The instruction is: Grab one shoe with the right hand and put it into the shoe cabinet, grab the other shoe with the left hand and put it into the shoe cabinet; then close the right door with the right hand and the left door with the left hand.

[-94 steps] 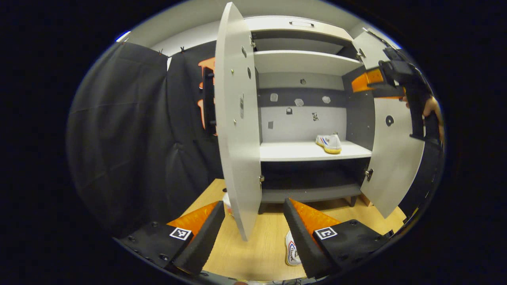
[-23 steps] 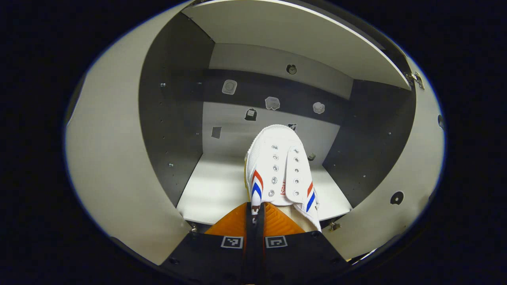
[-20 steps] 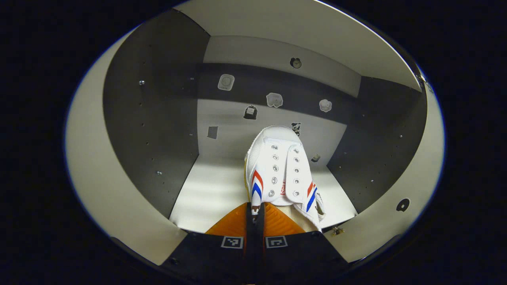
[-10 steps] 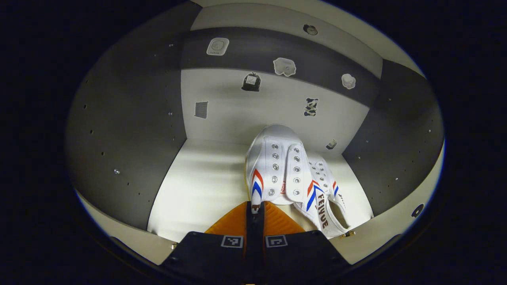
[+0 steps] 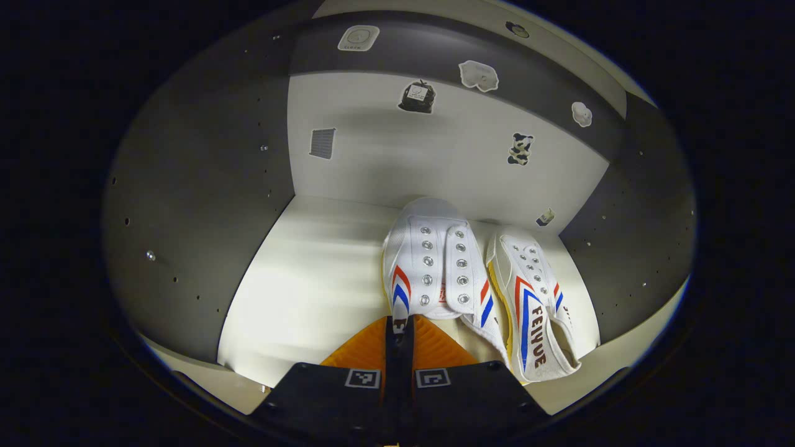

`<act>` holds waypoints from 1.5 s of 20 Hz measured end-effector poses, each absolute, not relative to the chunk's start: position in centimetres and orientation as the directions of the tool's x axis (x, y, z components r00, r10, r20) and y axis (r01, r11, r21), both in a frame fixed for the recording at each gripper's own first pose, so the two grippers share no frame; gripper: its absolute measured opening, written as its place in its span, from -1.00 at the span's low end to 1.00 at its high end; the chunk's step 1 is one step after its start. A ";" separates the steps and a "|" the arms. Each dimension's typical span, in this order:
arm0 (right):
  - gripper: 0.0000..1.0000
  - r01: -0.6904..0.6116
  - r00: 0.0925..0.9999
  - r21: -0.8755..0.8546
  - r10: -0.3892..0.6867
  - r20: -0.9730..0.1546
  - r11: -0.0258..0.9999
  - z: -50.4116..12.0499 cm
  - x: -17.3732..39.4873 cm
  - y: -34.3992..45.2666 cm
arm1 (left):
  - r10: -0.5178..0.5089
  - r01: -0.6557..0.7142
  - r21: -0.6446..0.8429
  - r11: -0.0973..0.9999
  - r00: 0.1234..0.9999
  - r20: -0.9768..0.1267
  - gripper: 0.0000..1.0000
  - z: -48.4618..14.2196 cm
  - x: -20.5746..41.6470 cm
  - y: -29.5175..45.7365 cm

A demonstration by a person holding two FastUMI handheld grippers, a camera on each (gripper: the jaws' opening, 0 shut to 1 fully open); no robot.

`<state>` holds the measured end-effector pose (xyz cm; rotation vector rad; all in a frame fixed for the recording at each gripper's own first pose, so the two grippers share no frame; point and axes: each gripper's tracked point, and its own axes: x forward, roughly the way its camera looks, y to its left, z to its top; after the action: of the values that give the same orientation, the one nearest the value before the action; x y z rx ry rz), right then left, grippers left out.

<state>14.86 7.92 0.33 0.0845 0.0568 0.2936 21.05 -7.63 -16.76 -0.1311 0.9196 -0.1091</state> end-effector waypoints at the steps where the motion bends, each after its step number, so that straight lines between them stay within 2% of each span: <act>1: 0.85 -0.290 0.954 0.093 0.295 -0.044 0.953 0.3 14.6 8.0 | -0.148 0.038 -0.157 0.987 0.601 -0.786 -0.87 -16.8 21.0 -7.4; 5: 0.85 -0.295 0.954 0.094 0.299 -0.035 0.951 0.7 13.7 7.6 | -0.175 0.056 -0.179 0.982 0.625 -0.760 -0.77 -16.4 21.0 -7.7; 6: 0.85 -0.292 0.954 0.097 0.297 -0.036 0.951 0.7 13.5 7.4 | -0.171 0.055 -0.178 0.983 0.645 -0.745 -0.39 -15.8 21.2 -7.7; 8: 0.85 -0.285 0.956 0.107 0.290 -0.038 0.953 0.9 13.2 6.7 | -0.144 0.061 -0.140 0.988 0.670 -0.729 0.22 -14.4 20.9 -6.9; 9: 0.85 -0.285 0.956 0.113 0.290 -0.032 0.952 1.2 12.9 6.6 | -0.142 0.066 -0.132 0.989 0.681 -0.719 0.17 -13.5 20.5 -7.0; 10: 0.85 -0.287 0.956 0.117 0.291 -0.025 0.951 1.5 12.7 6.4 | -0.156 0.078 -0.143 0.987 0.698 -0.699 0.28 -12.3 20.2 -7.3; 12: 0.85 -0.289 0.956 0.113 0.293 -0.017 0.951 1.9 12.4 6.1 | -0.192 0.108 -0.168 0.980 0.731 -0.655 0.83 -10.0 19.5 -8.2; 13: 0.85 -0.293 0.955 0.106 0.296 -0.014 0.950 2.1 12.3 5.9 | -0.199 0.118 -0.168 0.979 0.745 -0.637 0.95 -8.8 18.6 -8.3; 14: 0.85 -0.299 0.953 0.101 0.301 -0.010 0.949 2.3 12.0 5.8 | -0.193 0.120 -0.157 0.980 0.761 -0.619 0.91 -7.5 18.0 -8.1; 16: 0.85 -0.308 0.951 0.096 0.309 0.003 0.947 2.9 11.5 5.3 | -0.185 0.125 -0.143 0.982 0.800 -0.571 0.96 -4.7 16.6 -8.0; 22: 0.85 -0.293 0.956 0.081 0.291 0.035 0.953 4.4 10.0 1.1 | -0.220 0.175 -0.146 0.974 0.893 -0.392 0.94 4.2 10.5 -7.9; 26: 0.84 -0.235 0.972 0.060 0.233 0.044 0.970 4.5 9.1 -3.3 | -0.224 0.195 -0.127 0.972 0.933 -0.282 0.94 8.8 5.2 -6.8; 30: 0.85 -0.172 0.984 0.032 0.171 0.045 0.985 4.2 9.1 -7.6 | -0.204 0.180 -0.126 0.976 0.954 -0.219 0.96 11.3 0.3 -5.0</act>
<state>9.09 -7.64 4.16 0.0356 -0.0423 0.1725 0.31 -5.04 11.29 -0.1048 0.2331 -0.1954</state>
